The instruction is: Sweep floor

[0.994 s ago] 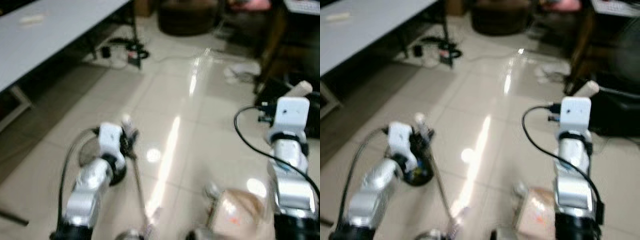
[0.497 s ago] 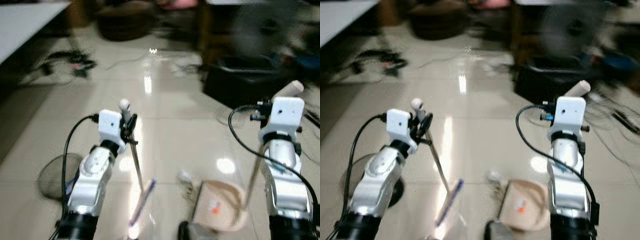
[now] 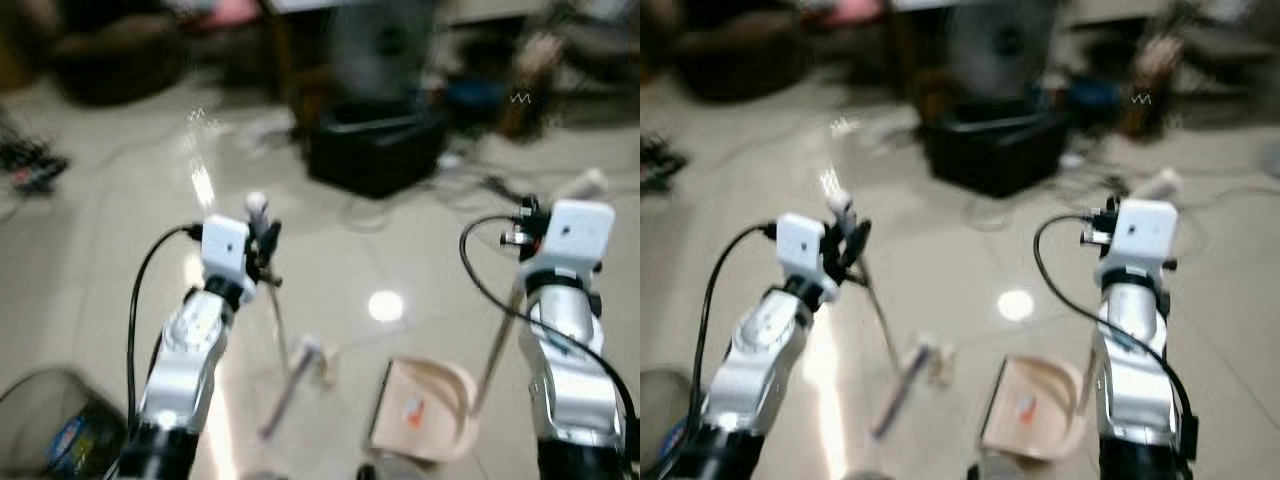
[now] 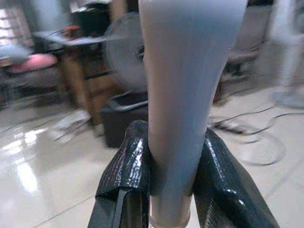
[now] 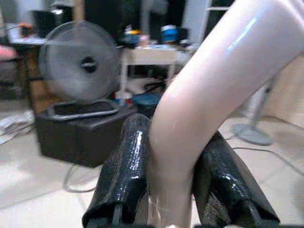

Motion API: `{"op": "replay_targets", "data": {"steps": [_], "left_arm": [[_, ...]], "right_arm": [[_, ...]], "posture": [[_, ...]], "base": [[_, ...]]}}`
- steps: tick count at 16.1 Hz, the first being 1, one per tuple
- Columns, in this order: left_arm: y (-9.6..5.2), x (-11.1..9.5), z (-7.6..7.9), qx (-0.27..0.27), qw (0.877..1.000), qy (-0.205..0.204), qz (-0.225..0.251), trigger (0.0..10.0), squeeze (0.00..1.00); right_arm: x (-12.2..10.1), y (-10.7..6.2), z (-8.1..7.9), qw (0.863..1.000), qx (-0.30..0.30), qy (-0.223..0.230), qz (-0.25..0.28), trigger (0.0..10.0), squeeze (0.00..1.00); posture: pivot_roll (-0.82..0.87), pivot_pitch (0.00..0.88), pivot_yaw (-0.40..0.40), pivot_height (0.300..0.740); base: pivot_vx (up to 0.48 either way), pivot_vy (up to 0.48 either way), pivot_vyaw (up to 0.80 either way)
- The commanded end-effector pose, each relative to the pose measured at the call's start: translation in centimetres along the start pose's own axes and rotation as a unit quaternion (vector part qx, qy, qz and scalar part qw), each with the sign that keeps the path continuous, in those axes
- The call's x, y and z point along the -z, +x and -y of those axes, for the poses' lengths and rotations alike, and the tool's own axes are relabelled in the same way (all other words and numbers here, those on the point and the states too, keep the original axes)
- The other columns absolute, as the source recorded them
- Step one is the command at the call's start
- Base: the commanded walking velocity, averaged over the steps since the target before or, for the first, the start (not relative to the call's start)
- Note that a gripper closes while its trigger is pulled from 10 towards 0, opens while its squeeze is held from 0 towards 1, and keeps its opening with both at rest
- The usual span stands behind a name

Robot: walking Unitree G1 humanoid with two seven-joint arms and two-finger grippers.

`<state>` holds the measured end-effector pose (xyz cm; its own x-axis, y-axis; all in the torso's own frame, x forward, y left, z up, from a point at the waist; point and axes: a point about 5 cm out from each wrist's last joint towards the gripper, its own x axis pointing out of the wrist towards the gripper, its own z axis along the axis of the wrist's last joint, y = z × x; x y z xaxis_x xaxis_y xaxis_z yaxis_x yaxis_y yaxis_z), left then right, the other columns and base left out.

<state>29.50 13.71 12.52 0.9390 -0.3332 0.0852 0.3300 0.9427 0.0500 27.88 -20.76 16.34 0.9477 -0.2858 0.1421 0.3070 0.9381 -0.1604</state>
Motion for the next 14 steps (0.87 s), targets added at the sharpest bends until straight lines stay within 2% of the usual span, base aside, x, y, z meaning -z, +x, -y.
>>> {"op": "replay_targets", "data": {"steps": [1, 4, 6, 8, 10, 14], "left_arm": [[0.17, -0.97, -0.34, -0.003, 1.0, 0.012, 0.023, 10.0, 0.0], [0.13, -0.74, -0.4, -0.009, 1.0, 0.014, 0.019, 10.0, 0.0], [0.03, -0.61, -0.54, -0.013, 1.0, 0.016, 0.017, 10.0, 0.0], [-0.11, -0.59, -0.95, -0.023, 0.999, 0.02, 0.015, 10.0, 0.0], [-0.12, -0.6, -1.02, -0.024, 0.999, 0.021, 0.015, 10.0, 0.0], [-0.09, -0.37, -1.1, -0.025, 0.999, 0.024, 0.009, 10.0, 0.0]], "right_arm": [[-0.54, 0.1, -0.26, 1.0, -0.005, -0.006, 0.021, 10.0, 0.0], [-0.42, 0.01, -0.32, 1.0, -0.009, 0.019, 0.02, 10.0, 0.0], [-0.61, 0.08, -0.3, 0.999, -0.017, 0.02, 0.026, 10.0, 0.0], [-0.54, 0.14, -0.9, 0.999, -0.044, 0.003, 0.024, 10.0, 0.0], [-0.59, 0.04, -0.92, 0.999, -0.041, 0.01, 0.034, 10.0, 0.0], [-0.53, -0.05, -0.88, 0.998, -0.047, 0.027, 0.031, 10.0, 0.0]], "posture": [[-0.06, 0.043, 0.041, 0.74], [-0.05, 0.047, 0.04, 0.74], [-0.05, 0.049, 0.039, 0.74], [-0.05, 0.051, 0.037, 0.74], [-0.05, 0.053, 0.037, 0.74], [-0.05, 0.06, 0.04, 0.74]], "base": [[0.315, 0.0, 0.0], [0.319, 0.0, 0.0], [0.33, 0.0, 0.0], [0.334, 0.0, 0.77], [0.33, 0.0, 0.73], [0.33, 0.0, 0.0]]}}
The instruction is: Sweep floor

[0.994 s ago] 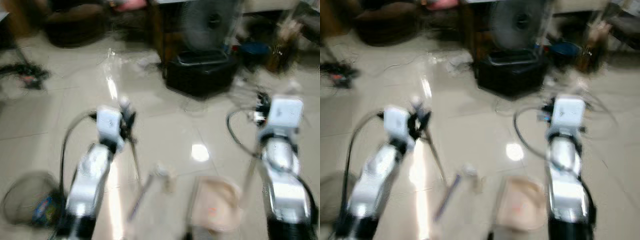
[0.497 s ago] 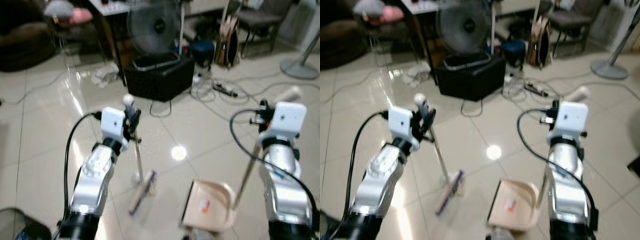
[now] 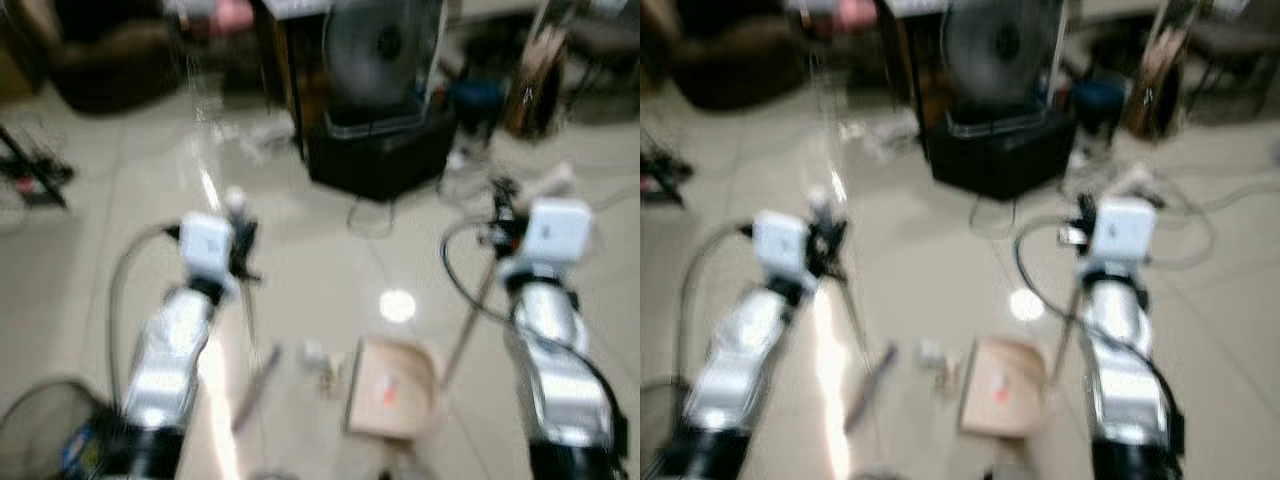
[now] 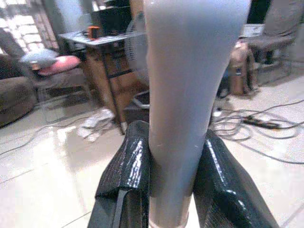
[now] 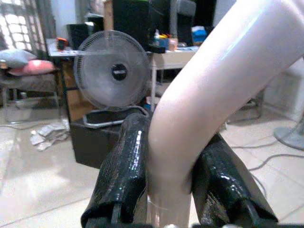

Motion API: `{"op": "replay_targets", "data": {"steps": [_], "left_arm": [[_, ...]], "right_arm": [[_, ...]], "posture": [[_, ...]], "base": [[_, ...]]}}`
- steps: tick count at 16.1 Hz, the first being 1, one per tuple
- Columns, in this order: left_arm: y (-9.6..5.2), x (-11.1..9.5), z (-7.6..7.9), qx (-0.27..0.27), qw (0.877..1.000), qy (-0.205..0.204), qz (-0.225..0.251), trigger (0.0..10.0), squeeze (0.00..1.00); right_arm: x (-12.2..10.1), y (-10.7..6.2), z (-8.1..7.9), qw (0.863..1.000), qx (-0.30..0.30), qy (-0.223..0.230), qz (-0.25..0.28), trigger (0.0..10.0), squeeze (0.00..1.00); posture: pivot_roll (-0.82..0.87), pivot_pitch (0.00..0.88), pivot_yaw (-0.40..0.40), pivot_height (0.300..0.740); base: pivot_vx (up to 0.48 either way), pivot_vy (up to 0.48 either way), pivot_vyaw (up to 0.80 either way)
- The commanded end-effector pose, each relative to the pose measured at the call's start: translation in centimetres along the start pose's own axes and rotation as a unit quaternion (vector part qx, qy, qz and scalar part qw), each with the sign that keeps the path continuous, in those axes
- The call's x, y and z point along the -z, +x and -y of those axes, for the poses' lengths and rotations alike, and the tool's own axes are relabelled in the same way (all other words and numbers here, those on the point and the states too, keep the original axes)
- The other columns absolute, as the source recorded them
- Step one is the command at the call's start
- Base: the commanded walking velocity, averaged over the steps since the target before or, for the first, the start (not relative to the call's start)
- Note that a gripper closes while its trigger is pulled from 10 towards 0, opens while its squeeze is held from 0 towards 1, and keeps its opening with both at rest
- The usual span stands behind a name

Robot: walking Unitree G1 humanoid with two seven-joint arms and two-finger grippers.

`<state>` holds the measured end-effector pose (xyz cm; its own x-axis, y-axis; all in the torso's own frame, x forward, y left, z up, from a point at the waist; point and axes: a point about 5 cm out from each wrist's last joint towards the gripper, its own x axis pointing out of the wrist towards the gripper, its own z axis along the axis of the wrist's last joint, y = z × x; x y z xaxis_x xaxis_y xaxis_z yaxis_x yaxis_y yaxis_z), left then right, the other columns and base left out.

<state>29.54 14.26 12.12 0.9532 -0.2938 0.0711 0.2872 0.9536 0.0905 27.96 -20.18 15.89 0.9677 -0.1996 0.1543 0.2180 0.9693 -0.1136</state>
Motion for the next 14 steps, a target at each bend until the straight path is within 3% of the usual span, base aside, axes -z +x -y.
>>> {"op": "replay_targets", "data": {"steps": [1, 11, 14], "left_arm": [[0.13, -0.75, -0.66, -0.006, 1.0, 0.002, 0.017, 10.0, 0.0], [0.38, -0.9, -0.48, -0.001, 1.0, 0.0, 0.018, 10.0, 0.0], [0.35, -0.93, -0.53, -0.003, 1.0, -0.005, 0.021, 10.0, 0.0]], "right_arm": [[-0.84, 0.16, -0.26, 1.0, -0.005, -0.003, 0.018, 10.0, 0.0], [-0.6, 0.14, 0.05, 1.0, -0.001, -0.01, 0.021, 10.0, 0.0], [-0.57, 0.14, -0.01, 1.0, 0.0, -0.009, 0.021, 10.0, 0.0]], "posture": [[-0.05, 0.061, 0.039, 0.74], [-0.05, 0.073, 0.046, 0.74], [-0.05, 0.073, 0.048, 0.74]], "base": [[0.33, 0.0, 0.0], [0.328, 0.0, 0.0], [0.0, 0.0, 0.0]]}}
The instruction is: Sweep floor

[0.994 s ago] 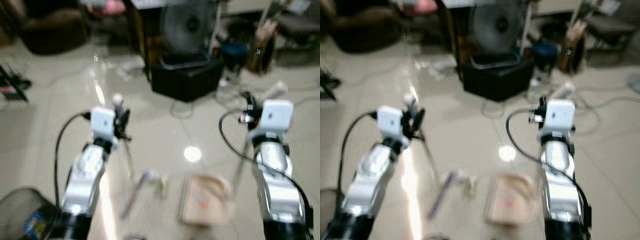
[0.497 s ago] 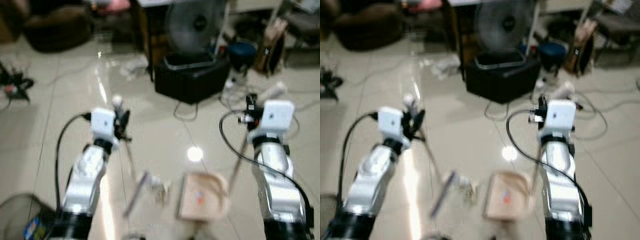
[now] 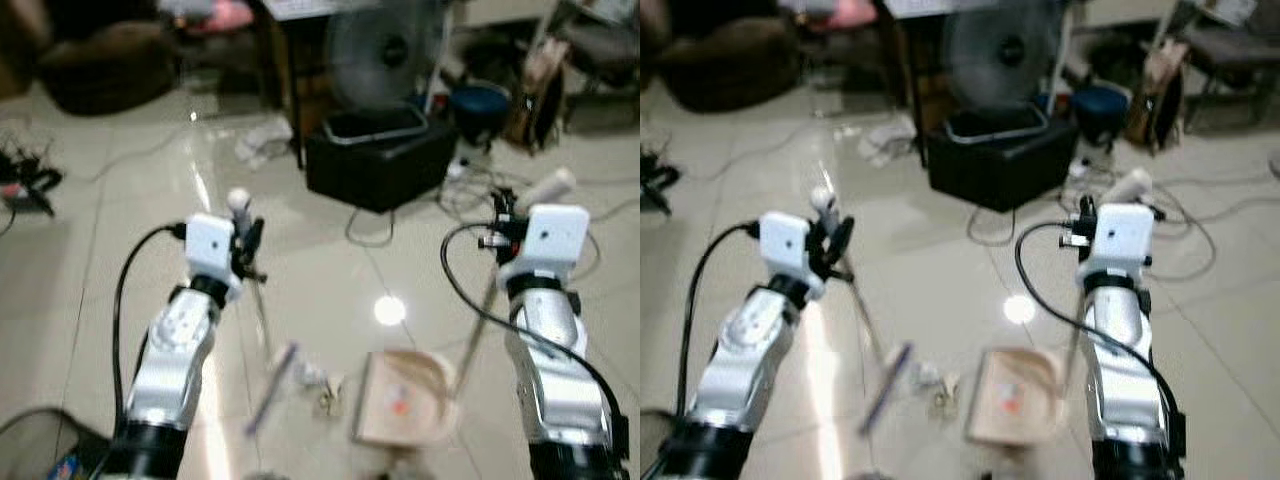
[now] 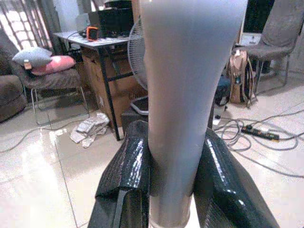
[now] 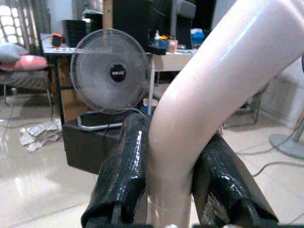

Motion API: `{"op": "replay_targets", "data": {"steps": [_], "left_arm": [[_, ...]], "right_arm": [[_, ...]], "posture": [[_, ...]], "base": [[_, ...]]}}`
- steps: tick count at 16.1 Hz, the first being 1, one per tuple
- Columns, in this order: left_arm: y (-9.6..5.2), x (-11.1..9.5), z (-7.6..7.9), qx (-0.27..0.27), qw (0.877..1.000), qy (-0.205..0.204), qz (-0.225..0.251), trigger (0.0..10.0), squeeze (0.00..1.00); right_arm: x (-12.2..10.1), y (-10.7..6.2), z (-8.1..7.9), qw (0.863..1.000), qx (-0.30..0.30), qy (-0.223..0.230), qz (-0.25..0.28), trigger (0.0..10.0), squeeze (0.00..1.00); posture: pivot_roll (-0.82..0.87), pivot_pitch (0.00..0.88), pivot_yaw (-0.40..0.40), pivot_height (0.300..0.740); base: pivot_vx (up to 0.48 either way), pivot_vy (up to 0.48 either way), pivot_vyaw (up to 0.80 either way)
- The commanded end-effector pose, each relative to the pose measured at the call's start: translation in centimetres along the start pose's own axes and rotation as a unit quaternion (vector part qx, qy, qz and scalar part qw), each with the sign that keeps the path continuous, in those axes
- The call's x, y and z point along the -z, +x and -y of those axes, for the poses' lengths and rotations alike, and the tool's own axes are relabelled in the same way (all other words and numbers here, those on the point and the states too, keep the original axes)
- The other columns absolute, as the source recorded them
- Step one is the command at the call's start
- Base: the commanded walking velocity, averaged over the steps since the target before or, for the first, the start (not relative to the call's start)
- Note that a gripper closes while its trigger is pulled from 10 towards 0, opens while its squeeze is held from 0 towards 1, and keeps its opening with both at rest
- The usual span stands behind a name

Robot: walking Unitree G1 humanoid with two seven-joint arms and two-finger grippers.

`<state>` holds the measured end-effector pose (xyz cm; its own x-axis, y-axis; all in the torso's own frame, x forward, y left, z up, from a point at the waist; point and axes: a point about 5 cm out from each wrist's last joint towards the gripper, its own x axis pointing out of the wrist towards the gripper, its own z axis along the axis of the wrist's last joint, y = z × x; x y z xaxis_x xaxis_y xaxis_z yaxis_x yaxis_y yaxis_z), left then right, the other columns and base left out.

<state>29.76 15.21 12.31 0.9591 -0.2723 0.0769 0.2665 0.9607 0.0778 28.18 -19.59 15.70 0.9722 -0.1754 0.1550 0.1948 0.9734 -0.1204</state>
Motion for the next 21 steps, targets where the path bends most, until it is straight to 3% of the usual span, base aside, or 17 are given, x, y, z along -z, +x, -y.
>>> {"op": "replay_targets", "data": {"steps": [1, 11, 16, 18, 21], "left_arm": [[0.4, -0.8, 0.5, 0.008, 1.0, 0.0, 0.019, 10.0, 0.0], [0.5, -0.4, 0.6, 0.012, 1.0, -0.005, 0.01, 10.0, 0.0], [1.4, 0.7, 0.6, 0.0, 0.999, 0.032, -0.011, 10.0, 0.0], [2.2, 0.7, 0.0, -0.024, 0.999, 0.038, -0.007, 10.0, 0.0], [2.1, 0.0, -1.0, -0.057, 0.997, 0.037, 0.043, 10.0, 0.0]], "right_arm": [[-0.7, 0.0, 0.6, 1.0, 0.013, -0.007, 0.02, 10.0, 0.0], [-0.4, -0.3, 1.8, 0.999, 0.033, -0.017, 0.035, 10.0, 0.0], [0.3, 0.3, 2.0, 0.997, 0.009, -0.054, 0.045, 10.0, 0.0], [1.5, 1.4, 1.8, 0.995, 0.006, -0.084, 0.051, 10.0, 0.0], [1.4, 2.7, 2.2, 0.993, 0.02, -0.093, 0.072, 10.0, 0.0]], "posture": [[-0.05, 0.074, 0.049, 0.74], [-0.04, 0.061, 0.053, 0.74], [-0.03, 0.098, 0.076, 0.74], [-0.02, 0.167, 0.096, 0.74], [0.02, 0.264, 0.107, 0.74]], "base": [[0.0, 0.0, 0.0], [0.0, 0.0, 0.0], [0.0, 0.0, 0.0], [0.0, 0.0, 0.0], [0.0, 0.0, 0.0]]}}
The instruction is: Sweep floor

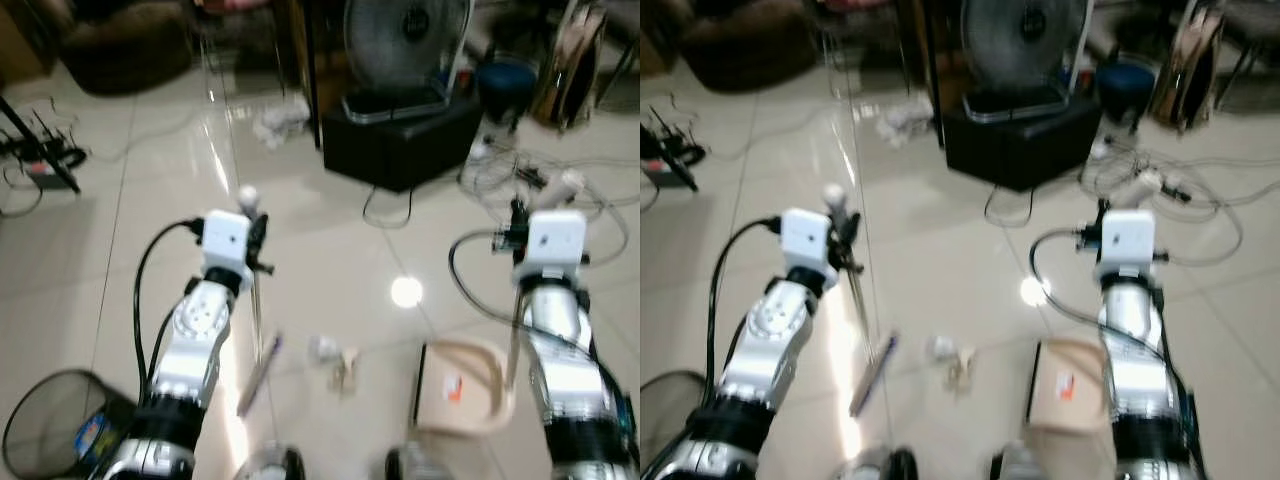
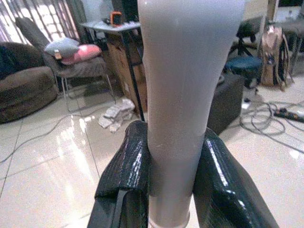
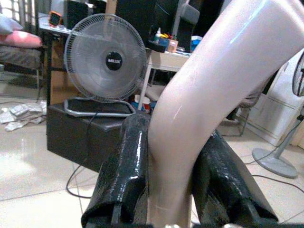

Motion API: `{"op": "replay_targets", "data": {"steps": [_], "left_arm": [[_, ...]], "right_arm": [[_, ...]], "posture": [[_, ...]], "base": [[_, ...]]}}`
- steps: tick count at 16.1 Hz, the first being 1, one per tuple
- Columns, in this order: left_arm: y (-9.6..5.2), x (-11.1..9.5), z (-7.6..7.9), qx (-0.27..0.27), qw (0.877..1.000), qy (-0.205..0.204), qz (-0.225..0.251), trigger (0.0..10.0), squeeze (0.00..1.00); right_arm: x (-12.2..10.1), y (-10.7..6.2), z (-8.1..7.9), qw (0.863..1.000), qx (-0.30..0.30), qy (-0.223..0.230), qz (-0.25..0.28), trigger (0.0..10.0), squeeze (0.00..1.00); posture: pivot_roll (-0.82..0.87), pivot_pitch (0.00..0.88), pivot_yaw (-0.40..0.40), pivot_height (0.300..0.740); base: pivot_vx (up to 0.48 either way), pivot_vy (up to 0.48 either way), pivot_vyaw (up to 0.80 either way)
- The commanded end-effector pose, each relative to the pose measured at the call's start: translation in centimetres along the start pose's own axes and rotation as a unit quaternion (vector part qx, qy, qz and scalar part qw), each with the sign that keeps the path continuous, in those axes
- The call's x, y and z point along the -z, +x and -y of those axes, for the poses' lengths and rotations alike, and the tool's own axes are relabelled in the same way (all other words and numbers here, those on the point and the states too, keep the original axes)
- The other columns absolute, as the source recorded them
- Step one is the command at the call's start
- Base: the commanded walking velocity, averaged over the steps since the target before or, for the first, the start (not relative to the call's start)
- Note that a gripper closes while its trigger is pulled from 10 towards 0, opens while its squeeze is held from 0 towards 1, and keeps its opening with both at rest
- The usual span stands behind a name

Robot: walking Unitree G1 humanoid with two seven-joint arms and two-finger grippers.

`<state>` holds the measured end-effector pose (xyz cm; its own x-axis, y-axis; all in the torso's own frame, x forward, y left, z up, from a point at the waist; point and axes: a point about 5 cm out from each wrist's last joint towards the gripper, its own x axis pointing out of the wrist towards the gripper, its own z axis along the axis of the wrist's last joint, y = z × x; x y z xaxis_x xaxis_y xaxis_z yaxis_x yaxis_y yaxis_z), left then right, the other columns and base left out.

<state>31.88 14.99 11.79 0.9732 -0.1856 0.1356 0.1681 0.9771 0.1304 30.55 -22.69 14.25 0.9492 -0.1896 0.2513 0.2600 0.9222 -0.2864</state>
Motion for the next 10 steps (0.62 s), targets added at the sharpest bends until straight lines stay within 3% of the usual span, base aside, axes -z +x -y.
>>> {"op": "replay_targets", "data": {"steps": [1, 5, 9, 10], "left_arm": [[-0.1, -0.8, -1.4, -0.023, 0.999, 0.002, 0.033, 10.0, 0.0], [-0.2, -1.3, -3.0, -0.037, 0.997, 0.018, 0.063, 10.0, 0.0], [0.3, -1.6, -2.6, -0.024, 0.997, 0.031, 0.072, 10.0, 0.0], [1.0, -2.0, -2.2, -0.022, 0.996, 0.021, 0.081, 10.0, 0.0]], "right_arm": [[-0.9, 0.5, 0.0, 0.999, 0.002, -0.005, 0.037, 10.0, 0.0], [-1.0, 1.3, 0.3, 0.996, 0.009, -0.037, 0.08, 10.0, 0.0], [-0.7, 2.3, -0.1, 0.995, 0.021, -0.039, 0.09, 10.0, 0.0], [-0.8, 2.7, -0.9, 0.993, 0.032, -0.036, 0.104, 10.0, 0.0]], "posture": [[0.03, 0.291, 0.11, 0.74], [0.08, 0.379, 0.13, 0.74], [0.15, 0.403, 0.153, 0.74], [0.17, 0.407, 0.164, 0.74]], "base": [[0.0, 0.0, 0.0], [0.0, 0.0, 0.0], [0.0, 0.0, 0.0], [0.0, 0.0, 0.0]]}}
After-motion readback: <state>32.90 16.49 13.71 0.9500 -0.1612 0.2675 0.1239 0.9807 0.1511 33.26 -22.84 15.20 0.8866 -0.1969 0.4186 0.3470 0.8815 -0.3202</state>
